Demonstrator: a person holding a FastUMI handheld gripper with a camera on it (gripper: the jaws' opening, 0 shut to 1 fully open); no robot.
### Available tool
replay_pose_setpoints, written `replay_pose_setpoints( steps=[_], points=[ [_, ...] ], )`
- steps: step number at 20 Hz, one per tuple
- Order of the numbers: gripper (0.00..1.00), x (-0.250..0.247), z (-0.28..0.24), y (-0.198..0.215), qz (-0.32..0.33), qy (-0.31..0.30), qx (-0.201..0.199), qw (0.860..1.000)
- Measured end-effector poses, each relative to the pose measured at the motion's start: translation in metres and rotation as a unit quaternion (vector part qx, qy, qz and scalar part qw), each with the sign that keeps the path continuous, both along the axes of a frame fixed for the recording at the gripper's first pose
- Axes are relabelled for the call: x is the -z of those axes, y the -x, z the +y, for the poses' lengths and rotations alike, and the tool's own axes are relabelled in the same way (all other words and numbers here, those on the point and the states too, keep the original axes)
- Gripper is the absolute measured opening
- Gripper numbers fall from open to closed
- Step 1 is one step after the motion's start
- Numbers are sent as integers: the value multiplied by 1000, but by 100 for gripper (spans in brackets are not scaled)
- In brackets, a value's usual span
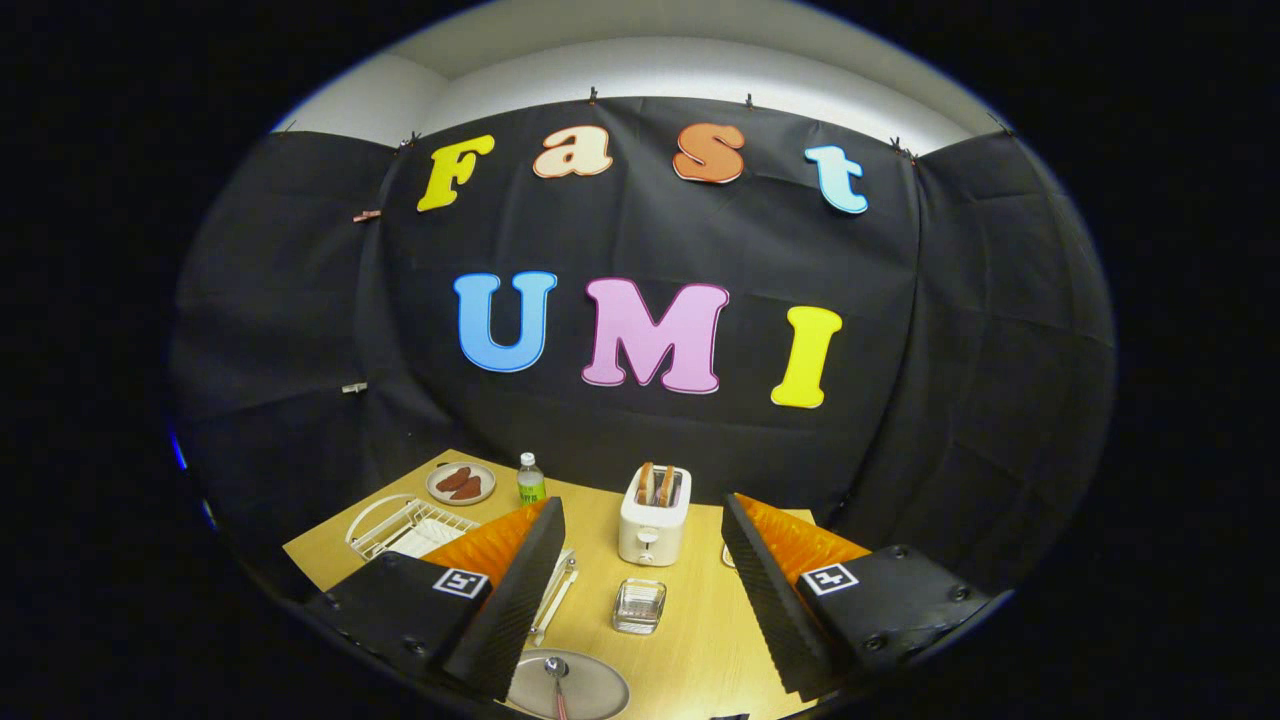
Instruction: Take the plate from the dish rack, then take the spoon from the basket and place it into the plate.
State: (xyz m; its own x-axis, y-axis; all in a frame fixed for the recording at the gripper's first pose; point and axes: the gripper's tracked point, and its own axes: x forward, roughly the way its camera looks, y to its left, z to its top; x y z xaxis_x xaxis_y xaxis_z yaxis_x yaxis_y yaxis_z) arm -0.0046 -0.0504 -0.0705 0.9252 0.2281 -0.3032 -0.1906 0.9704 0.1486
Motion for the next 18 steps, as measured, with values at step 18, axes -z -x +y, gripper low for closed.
replay_pose_setpoints(
  steps=[18],
  points=[
    [97, -6, -38, -10, -38, -15, -38, 998]
  ],
)
